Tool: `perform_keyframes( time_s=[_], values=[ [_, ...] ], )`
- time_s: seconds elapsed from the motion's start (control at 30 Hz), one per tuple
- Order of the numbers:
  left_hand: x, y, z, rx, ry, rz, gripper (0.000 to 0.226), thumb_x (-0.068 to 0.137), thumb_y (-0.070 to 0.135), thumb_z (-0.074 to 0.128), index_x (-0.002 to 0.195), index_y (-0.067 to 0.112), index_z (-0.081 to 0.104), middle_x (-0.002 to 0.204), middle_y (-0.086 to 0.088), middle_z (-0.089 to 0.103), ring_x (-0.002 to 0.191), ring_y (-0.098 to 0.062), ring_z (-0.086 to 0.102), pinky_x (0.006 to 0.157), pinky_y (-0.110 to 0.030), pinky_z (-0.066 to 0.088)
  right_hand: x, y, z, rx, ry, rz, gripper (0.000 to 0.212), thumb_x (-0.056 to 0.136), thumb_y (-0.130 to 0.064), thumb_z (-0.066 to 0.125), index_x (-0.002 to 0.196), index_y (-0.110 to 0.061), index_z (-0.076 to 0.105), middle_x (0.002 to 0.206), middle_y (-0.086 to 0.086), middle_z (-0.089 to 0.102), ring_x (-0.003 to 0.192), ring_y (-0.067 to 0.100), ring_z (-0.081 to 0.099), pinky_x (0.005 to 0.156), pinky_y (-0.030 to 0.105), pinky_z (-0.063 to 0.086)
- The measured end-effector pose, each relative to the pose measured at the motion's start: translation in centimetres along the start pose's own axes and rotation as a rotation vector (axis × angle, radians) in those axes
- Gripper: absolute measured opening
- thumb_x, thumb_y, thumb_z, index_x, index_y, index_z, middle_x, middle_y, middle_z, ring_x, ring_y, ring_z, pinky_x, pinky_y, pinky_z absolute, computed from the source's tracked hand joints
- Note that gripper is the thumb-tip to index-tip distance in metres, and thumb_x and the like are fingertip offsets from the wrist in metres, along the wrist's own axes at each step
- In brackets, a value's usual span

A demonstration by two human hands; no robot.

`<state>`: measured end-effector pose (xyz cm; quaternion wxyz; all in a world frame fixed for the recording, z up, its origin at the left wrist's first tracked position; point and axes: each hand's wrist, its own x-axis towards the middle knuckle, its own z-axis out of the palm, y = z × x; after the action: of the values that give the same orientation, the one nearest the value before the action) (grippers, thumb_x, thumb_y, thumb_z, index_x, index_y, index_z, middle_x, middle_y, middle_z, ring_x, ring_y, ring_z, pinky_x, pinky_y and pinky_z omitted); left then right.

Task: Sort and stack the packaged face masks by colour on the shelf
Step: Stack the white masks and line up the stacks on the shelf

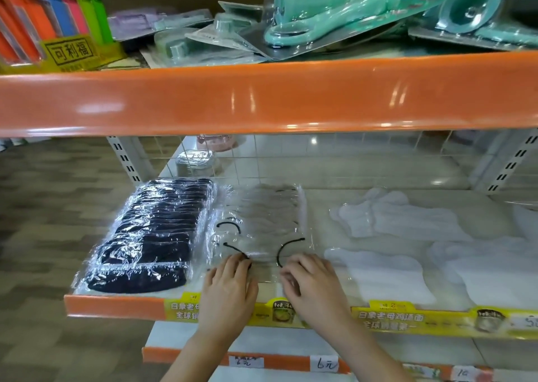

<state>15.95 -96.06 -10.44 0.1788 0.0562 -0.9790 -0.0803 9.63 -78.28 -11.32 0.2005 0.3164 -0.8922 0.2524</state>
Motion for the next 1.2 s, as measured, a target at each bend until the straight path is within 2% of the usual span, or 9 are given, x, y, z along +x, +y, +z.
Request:
perform_keyframes(
  time_s=[0.13, 0.3, 0.47, 0.57, 0.63, 0.73, 0.9, 0.97, 1.2],
  values=[
    [0.4, 0.1, 0.0, 0.004, -0.034, -0.018, 0.04, 0.087, 0.033, 0.041, 0.105, 0.011, 0.069, 0.116, -0.004, 0.065, 0.11, -0.023, 0.061, 0.084, -0.042, 0.052, 0.0, -0.2, 0.0, -0.032, -0.032, 0.015, 0.016, 0.085, -0.033, 0.055, 0.091, -0.028, 0.069, 0.104, -0.012, 0.06, 0.099, 0.009, 0.057, 0.084, 0.03, 0.047],
    [0.9, 0.8, 0.0, 0.007, -0.03, -0.045, 0.039, 0.081, 0.03, 0.041, 0.1, 0.01, 0.07, 0.11, -0.008, 0.067, 0.105, -0.029, 0.064, 0.08, -0.043, 0.053, 0.1, -0.5, -0.5, -0.047, -0.032, 0.031, 0.022, 0.084, -0.034, 0.05, 0.092, -0.028, 0.069, 0.103, -0.013, 0.061, 0.097, 0.008, 0.057, 0.082, 0.029, 0.048],
    [1.5, 2.3, 0.1, -0.056, -0.017, -0.012, 0.039, 0.079, 0.025, 0.039, 0.103, 0.016, 0.068, 0.111, 0.0, 0.065, 0.104, -0.025, 0.062, 0.083, -0.04, 0.051, 0.1, -0.6, -1.1, -0.041, -0.02, 0.018, 0.023, 0.086, -0.031, 0.047, 0.092, -0.027, 0.069, 0.102, -0.011, 0.062, 0.095, 0.01, 0.058, 0.083, 0.029, 0.05],
    [2.1, 4.4, 0.0, -0.096, 0.012, 0.027, 0.039, 0.077, 0.022, 0.038, 0.1, 0.014, 0.069, 0.108, -0.001, 0.067, 0.097, -0.026, 0.065, 0.076, -0.039, 0.053, -0.6, 0.2, -1.6, -0.037, -0.015, 0.016, 0.02, 0.08, -0.024, 0.056, 0.096, -0.025, 0.068, 0.102, -0.009, 0.061, 0.095, 0.012, 0.058, 0.083, 0.029, 0.051],
    [2.5, 6.0, -0.1, -0.109, 0.049, 0.054, 0.038, 0.077, 0.022, 0.038, 0.097, 0.013, 0.07, 0.103, -0.002, 0.069, 0.089, -0.027, 0.066, 0.072, -0.039, 0.054, -0.9, 1.0, -2.1, -0.02, 0.008, 0.03, 0.021, 0.079, -0.02, 0.055, 0.096, -0.023, 0.067, 0.102, -0.007, 0.06, 0.094, 0.014, 0.058, 0.082, 0.03, 0.051],
    [3.2, 9.0, -0.1, -0.136, 0.092, 0.092, 0.035, 0.074, 0.021, 0.04, 0.089, 0.015, 0.071, 0.095, 0.001, 0.071, 0.08, -0.024, 0.067, 0.067, -0.036, 0.053, -0.9, 2.7, -4.1, -0.026, 0.049, 0.069, 0.02, 0.077, -0.018, 0.056, 0.094, -0.022, 0.066, 0.098, -0.006, 0.061, 0.09, 0.016, 0.06, 0.077, 0.031, 0.052],
    [4.4, 13.9, 1.1, -0.178, 0.079, 0.126, 0.032, 0.074, 0.019, 0.041, 0.083, 0.015, 0.071, 0.088, 0.0, 0.07, 0.078, -0.025, 0.068, 0.064, -0.034, 0.054, -1.2, 7.1, -7.6, -0.064, 0.071, 0.132, 0.025, 0.074, -0.024, 0.045, 0.09, -0.024, 0.065, 0.094, -0.007, 0.06, 0.084, 0.016, 0.06, 0.068, 0.03, 0.051],
    [4.8, 15.7, 1.6, -0.185, 0.06, 0.134, 0.032, 0.074, 0.021, 0.04, 0.083, 0.016, 0.07, 0.087, 0.0, 0.07, 0.075, -0.024, 0.068, 0.06, -0.034, 0.054, -1.6, 9.0, -8.8, -0.095, 0.051, 0.153, 0.028, 0.074, -0.024, 0.043, 0.089, -0.023, 0.066, 0.092, -0.006, 0.059, 0.083, 0.018, 0.06, 0.067, 0.031, 0.051],
    [6.5, 23.0, 3.3, -0.243, 0.058, 0.204, 0.032, 0.072, 0.021, 0.04, 0.082, 0.019, 0.071, 0.085, 0.006, 0.07, 0.073, -0.018, 0.067, 0.061, -0.029, 0.053, -4.3, 16.4, -12.9, -0.147, 0.038, 0.227, 0.026, 0.074, -0.023, 0.045, 0.088, -0.021, 0.067, 0.089, -0.003, 0.06, 0.079, 0.02, 0.061, 0.065, 0.033, 0.051]
  ],
)
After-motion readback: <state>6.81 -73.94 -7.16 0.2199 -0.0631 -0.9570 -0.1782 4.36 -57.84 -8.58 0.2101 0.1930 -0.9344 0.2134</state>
